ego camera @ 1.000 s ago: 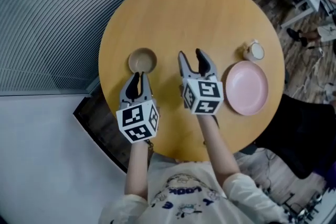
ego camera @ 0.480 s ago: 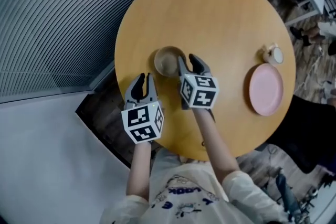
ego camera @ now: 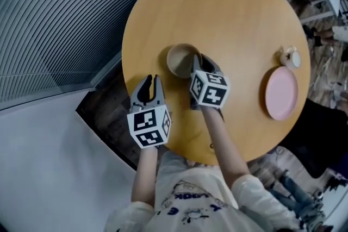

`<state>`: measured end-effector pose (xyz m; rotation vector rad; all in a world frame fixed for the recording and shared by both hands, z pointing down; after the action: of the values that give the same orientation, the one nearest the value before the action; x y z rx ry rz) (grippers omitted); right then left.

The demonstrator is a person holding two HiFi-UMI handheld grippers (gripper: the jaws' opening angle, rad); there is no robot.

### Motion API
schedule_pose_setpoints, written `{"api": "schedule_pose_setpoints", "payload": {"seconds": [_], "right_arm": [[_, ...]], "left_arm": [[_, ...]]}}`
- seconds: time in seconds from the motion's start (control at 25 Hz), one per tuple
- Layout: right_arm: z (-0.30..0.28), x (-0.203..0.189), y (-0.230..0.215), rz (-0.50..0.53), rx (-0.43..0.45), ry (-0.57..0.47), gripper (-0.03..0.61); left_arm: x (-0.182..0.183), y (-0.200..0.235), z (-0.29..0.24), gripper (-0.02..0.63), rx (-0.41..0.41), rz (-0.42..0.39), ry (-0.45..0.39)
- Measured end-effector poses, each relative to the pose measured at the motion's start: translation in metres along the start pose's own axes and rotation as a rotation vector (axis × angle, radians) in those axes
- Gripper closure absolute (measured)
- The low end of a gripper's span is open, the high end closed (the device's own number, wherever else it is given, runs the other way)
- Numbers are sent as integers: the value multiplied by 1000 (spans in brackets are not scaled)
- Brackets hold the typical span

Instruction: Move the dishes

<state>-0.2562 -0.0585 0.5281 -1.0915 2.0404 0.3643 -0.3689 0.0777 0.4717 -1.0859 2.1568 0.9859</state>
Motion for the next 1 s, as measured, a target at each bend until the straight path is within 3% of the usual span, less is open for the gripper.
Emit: {"api": "schedule_pose_setpoints", "payload": {"seconds": [0.16, 0.4, 0.64, 1.0], "right_arm": [[5, 8, 1, -48, 32, -26, 558], [17, 17, 8, -76, 6, -67, 558], [118, 35, -60, -156, -75, -149, 558], [225, -51, -165, -280, -249, -137, 558]], "left_arm": [[6, -8, -3, 554, -3, -5, 0], [14, -2, -12, 554, -57, -24, 4], [20, -98, 18, 554, -161, -109, -7], [-52, -218, 41, 554, -324, -208, 59]]}}
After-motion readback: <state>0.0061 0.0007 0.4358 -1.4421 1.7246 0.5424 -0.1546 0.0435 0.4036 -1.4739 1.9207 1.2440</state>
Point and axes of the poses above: the fingertips, and each gripper's own axes: z backward along the fingers, y to its left, x out of its top, the point moved 1 cm from there along z, backward along the fingers, and after that the axes turned 10 degrees about z, right-handed, at the moved point
